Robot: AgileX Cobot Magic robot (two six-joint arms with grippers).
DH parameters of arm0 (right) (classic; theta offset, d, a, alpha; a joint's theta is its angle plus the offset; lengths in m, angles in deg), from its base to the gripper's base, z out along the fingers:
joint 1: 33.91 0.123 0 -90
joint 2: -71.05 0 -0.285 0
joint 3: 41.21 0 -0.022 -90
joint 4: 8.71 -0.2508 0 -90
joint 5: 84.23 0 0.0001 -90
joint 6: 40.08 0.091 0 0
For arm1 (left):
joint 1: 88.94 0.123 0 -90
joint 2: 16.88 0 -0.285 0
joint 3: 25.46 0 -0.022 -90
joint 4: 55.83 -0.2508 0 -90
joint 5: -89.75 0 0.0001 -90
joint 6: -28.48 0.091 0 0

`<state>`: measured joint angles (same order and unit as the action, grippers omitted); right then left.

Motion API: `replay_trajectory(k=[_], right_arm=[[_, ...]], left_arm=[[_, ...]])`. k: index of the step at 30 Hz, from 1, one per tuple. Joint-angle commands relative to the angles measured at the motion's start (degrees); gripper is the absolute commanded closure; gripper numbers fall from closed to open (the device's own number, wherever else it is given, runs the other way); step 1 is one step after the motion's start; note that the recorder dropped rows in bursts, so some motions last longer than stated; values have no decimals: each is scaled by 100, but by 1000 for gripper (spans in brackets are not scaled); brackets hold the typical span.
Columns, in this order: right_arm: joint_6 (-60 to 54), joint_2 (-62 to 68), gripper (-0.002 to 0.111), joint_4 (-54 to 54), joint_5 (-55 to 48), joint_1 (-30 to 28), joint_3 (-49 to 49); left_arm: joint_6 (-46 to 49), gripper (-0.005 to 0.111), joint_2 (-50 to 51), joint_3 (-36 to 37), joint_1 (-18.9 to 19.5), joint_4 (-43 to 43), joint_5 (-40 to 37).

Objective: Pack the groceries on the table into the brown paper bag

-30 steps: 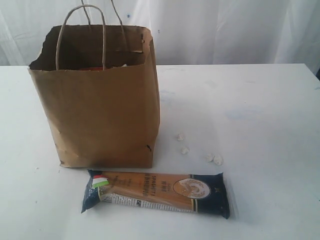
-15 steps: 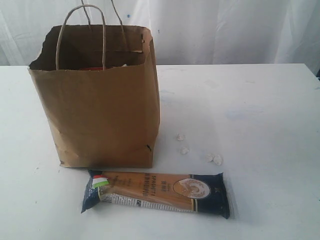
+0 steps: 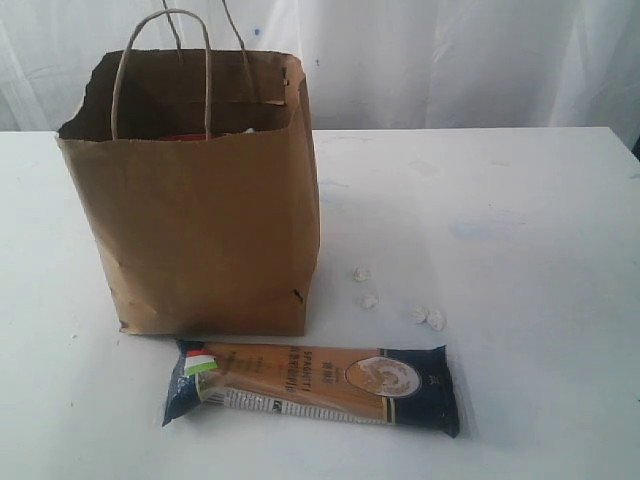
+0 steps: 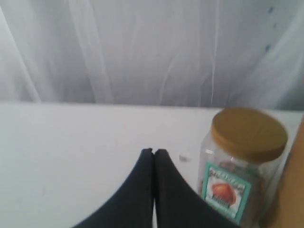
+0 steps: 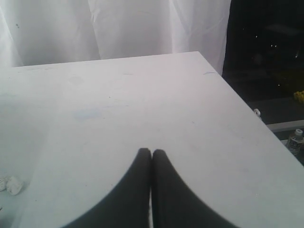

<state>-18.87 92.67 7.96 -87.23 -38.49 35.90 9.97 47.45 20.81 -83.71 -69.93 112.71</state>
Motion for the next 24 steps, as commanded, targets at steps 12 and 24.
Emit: replay_trajectory(k=[12, 24], right_arm=[[-48, -30, 108, -6, -17, -1, 10], [-48, -30, 108, -6, -17, -1, 10]], left_arm=[[2160, 107, 3578, -5684, -1199, 407, -5288], [3857, 107, 6330, -9226, -930, 2829, -6756]])
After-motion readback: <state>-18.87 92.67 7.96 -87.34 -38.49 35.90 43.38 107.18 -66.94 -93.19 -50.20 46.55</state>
